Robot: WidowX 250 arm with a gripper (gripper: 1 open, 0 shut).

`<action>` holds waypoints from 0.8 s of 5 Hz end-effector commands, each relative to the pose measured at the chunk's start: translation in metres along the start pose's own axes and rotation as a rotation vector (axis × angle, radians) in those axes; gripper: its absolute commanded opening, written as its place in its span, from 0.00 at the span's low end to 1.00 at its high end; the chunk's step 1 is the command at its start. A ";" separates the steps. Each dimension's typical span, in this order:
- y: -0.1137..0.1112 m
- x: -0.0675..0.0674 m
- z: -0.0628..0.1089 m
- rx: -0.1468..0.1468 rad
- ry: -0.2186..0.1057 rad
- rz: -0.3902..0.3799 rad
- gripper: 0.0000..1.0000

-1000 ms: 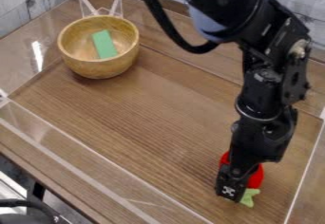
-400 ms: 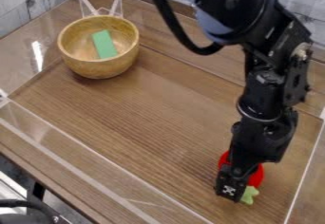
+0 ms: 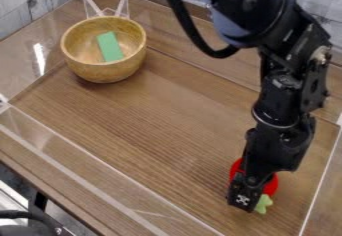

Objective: Put the green object in the brown bowl

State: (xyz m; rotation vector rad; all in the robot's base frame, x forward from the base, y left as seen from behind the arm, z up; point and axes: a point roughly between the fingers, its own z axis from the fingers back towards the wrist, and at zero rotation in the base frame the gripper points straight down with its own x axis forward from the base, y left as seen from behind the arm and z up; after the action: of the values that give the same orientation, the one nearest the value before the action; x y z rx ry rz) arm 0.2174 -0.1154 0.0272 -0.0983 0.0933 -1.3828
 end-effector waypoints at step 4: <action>-0.001 -0.006 0.012 0.022 0.049 0.029 1.00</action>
State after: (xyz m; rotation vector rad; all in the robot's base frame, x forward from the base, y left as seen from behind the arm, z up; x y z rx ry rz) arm 0.2142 -0.1075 0.0340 -0.0539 0.1423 -1.3505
